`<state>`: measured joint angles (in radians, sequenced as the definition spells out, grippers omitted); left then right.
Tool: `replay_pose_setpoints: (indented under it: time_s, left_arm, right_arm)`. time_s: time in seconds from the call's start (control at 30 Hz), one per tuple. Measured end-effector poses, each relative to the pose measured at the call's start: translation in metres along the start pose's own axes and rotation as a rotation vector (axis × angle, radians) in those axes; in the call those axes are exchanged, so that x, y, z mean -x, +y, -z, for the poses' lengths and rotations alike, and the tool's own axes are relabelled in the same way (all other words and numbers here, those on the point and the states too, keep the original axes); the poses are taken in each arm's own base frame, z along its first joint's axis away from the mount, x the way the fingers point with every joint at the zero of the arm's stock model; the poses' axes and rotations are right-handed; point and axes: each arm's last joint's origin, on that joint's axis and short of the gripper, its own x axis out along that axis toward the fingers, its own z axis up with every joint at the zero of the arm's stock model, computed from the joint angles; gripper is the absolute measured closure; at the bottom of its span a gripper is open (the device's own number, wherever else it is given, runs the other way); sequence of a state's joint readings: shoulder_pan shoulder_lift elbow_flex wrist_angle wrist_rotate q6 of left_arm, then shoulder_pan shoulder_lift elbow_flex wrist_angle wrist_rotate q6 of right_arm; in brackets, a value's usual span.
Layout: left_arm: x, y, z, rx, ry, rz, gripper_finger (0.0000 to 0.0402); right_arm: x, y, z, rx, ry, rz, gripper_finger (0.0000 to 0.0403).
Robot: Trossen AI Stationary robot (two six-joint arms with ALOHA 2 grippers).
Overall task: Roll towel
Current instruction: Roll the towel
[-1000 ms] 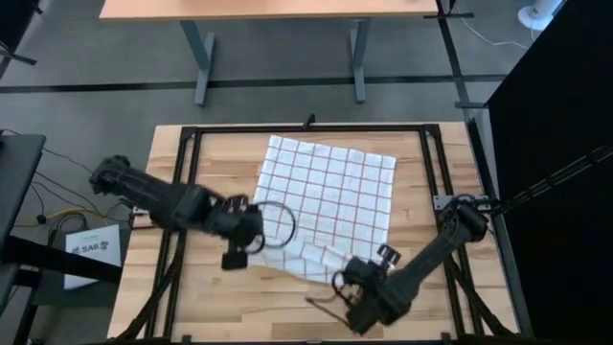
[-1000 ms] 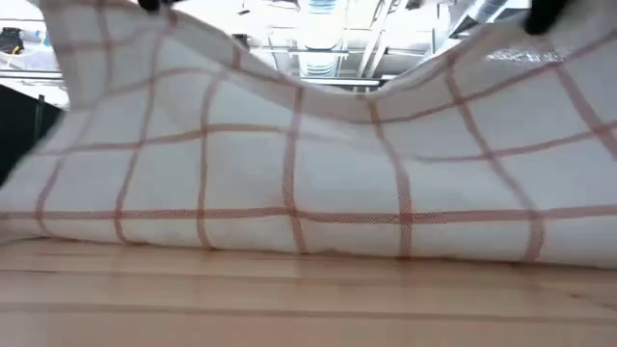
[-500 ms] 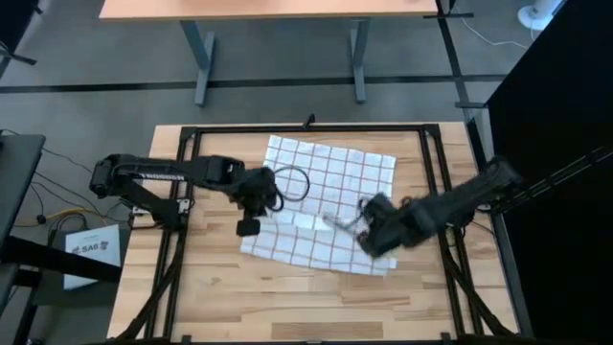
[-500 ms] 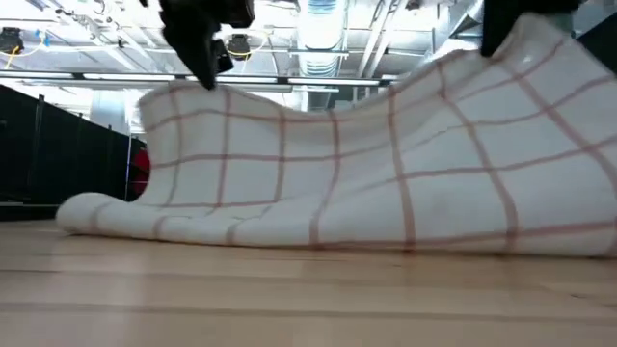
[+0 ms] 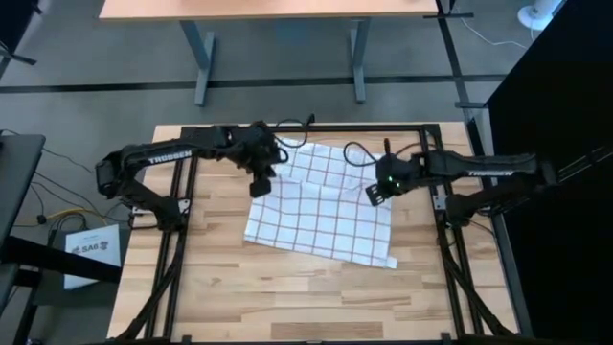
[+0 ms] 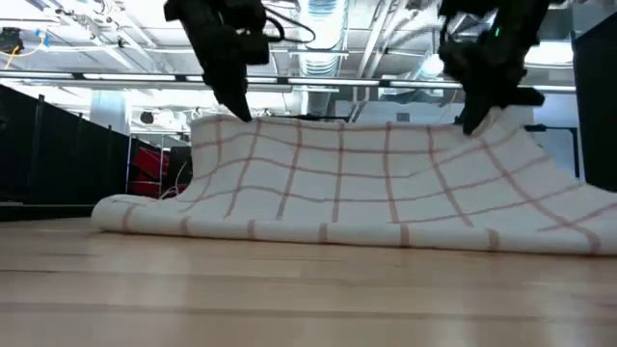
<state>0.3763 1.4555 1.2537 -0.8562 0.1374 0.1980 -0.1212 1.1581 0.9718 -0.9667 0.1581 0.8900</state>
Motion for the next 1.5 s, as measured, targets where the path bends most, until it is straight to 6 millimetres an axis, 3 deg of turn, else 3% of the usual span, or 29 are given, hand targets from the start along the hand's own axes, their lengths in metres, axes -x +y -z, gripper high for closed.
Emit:
replay_pose_setpoints:
  time_s: [0.27, 0.5, 0.67, 1.23, 1.37, 1.5]
  left_arm:
    - [-0.031, 0.046, -0.004, 0.02, -0.023, -0.069, 0.0402]
    - [-0.061, 0.089, 0.0, 0.012, -0.042, -0.11, 0.0402]
    - [-0.069, 0.112, 0.003, -0.007, -0.077, -0.156, 0.0401]
    - [-0.067, 0.135, -0.004, -0.081, -0.201, -0.276, 0.0401]
    - [-0.064, 0.141, -0.003, -0.08, -0.209, -0.301, 0.0398]
    - [-0.063, 0.145, 0.0, -0.056, -0.208, -0.308, 0.0366]
  right_arm:
    - [-0.041, -0.043, -0.016, -0.074, -0.009, 0.044, 0.0402]
    - [-0.062, -0.07, -0.023, -0.18, -0.013, 0.043, 0.0402]
    - [-0.072, -0.084, -0.021, -0.244, -0.02, 0.063, 0.0402]
    - [-0.09, -0.12, -0.027, -0.413, -0.168, 0.076, 0.0401]
    - [-0.089, -0.124, -0.033, -0.402, -0.217, 0.068, 0.0372]
    - [-0.088, -0.125, -0.039, -0.374, -0.272, 0.062, 0.0327]
